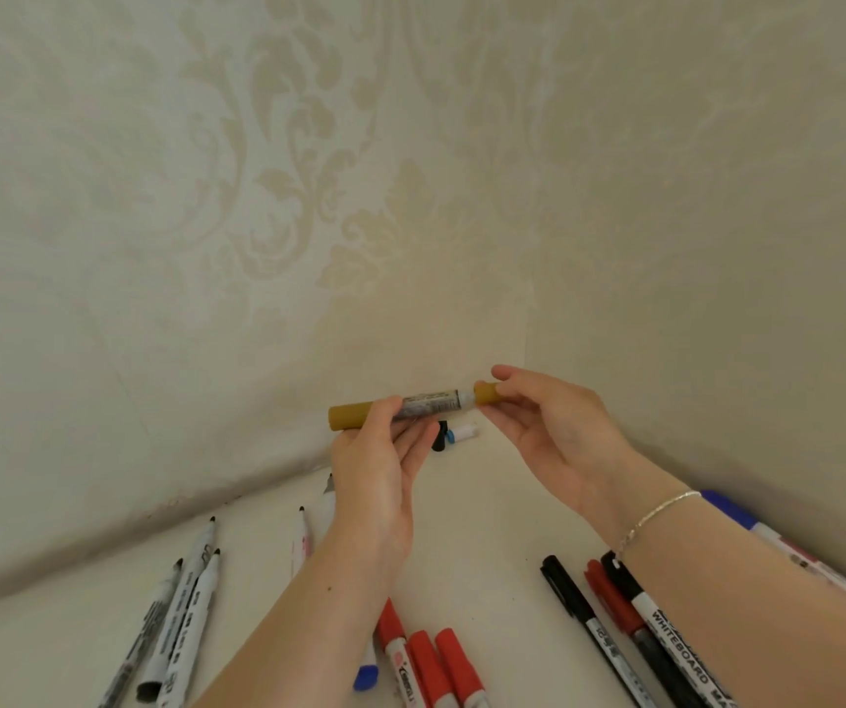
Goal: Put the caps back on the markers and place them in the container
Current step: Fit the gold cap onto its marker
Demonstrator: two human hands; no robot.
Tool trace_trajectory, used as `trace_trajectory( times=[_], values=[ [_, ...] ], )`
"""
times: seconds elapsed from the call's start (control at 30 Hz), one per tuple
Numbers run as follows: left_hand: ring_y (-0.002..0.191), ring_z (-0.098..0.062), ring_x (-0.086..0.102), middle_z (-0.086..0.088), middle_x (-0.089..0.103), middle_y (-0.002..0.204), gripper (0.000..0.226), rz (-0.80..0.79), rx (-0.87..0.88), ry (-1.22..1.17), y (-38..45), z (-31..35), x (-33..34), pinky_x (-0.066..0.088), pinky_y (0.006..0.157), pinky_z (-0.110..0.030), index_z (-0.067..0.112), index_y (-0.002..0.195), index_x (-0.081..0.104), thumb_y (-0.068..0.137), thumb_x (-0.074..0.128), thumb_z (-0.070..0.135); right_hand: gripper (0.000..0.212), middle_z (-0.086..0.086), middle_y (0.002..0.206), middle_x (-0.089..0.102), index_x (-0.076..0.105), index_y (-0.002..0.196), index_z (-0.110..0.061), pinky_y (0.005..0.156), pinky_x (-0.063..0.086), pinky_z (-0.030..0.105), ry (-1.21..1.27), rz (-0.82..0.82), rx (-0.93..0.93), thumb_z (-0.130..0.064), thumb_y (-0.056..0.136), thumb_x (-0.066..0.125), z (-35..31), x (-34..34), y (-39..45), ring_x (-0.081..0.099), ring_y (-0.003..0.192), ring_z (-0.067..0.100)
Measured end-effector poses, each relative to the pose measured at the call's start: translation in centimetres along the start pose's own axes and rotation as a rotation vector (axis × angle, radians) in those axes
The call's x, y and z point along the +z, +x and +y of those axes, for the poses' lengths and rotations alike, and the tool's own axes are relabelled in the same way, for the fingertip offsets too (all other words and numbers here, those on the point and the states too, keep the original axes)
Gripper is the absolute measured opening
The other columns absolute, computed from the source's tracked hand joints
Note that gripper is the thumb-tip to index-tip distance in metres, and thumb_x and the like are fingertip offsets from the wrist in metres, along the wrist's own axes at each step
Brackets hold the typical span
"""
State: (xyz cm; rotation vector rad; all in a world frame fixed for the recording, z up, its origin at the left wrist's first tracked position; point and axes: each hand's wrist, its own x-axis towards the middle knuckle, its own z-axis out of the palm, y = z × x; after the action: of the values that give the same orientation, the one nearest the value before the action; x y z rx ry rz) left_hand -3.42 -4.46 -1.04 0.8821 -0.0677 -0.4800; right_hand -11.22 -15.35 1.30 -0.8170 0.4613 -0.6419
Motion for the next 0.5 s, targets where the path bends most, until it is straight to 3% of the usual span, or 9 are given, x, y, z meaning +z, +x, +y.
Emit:
trace_trajectory(
  times=[0.13, 0.3, 0.5],
  values=[
    [0.093, -0.026, 0.071, -0.024, 0.068, 0.109, 0.021, -0.020, -0.004, 0.021, 0.0, -0.1, 0.0, 0.060, 0.074, -0.026, -0.004, 0.111, 0.057, 0.096, 0.054, 0.011, 0.014, 0.017, 0.095, 0.068, 0.065, 0.097, 0.004, 0.086, 0.055, 0.033, -0.233, -0.036, -0.014, 0.006, 0.088, 0.055, 0.0, 0.1, -0.5, 0.068, 0.091, 0.026],
    [0.095, -0.025, 0.071, -0.016, 0.072, 0.105, 0.033, -0.067, -0.018, 0.081, 0.5, 0.4, -0.4, 0.057, 0.084, -0.031, -0.007, 0.123, 0.053, 0.100, 0.049, 0.017, 0.016, 0.021, 0.092, 0.071, 0.067, 0.101, 0.004, 0.075, 0.059, 0.027, -0.546, -0.079, -0.075, 0.004, 0.086, 0.062, -0.4, 0.2, -1.1, 0.070, 0.079, 0.024],
    [0.086, -0.025, 0.072, -0.014, 0.074, 0.092, 0.021, -0.094, -0.057, 0.055, 0.8, 1.2, -0.2, 0.060, 0.072, -0.027, -0.003, 0.109, 0.055, 0.101, 0.045, 0.013, 0.012, 0.015, 0.077, 0.072, 0.070, 0.094, 0.001, 0.067, 0.059, 0.022, -0.717, -0.084, -0.174, 0.003, 0.083, 0.068, 0.1, 0.7, -1.2, 0.069, 0.062, 0.015]
  ],
)
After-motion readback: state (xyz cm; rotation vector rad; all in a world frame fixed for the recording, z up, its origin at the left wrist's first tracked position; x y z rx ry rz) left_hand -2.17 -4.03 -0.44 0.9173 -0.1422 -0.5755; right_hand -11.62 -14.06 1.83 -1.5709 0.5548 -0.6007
